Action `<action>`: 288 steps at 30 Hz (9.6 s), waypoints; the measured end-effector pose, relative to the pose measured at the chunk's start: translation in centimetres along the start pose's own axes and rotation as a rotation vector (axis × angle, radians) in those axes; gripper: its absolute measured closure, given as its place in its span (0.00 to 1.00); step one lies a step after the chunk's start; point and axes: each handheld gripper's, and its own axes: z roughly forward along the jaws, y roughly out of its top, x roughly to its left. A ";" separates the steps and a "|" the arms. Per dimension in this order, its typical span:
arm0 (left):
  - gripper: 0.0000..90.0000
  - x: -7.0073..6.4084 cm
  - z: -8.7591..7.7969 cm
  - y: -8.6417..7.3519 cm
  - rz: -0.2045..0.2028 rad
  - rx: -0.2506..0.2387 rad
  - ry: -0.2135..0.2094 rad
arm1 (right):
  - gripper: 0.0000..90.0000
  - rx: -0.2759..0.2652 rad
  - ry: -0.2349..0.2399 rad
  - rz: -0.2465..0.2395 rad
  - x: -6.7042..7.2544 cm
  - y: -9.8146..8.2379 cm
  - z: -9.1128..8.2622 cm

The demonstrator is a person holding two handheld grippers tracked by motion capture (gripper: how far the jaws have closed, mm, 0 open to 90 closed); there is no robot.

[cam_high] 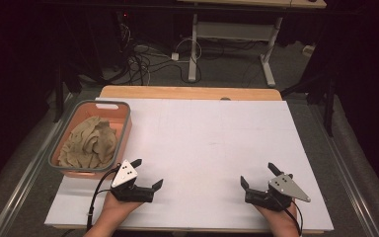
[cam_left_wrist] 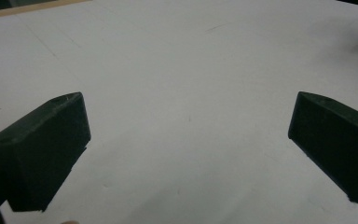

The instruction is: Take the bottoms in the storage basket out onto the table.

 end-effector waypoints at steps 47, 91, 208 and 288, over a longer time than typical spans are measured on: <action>0.00 -0.6 -2.7 2.3 0.024 -0.021 -0.011 | 0.00 -0.019 0.031 -0.032 0.2 0.1 -0.6; 0.00 5.2 -10.1 3.8 -0.073 -0.105 0.140 | 0.00 -0.012 0.039 -0.039 0.6 0.0 -0.5; 0.00 17.8 -7.1 7.6 -0.319 0.473 0.331 | 0.00 -0.019 0.075 -0.101 1.0 -0.2 -1.5; 0.45 19.9 -0.7 5.5 -0.221 0.804 0.135 | 0.01 0.008 0.085 -0.113 1.9 -0.5 -0.8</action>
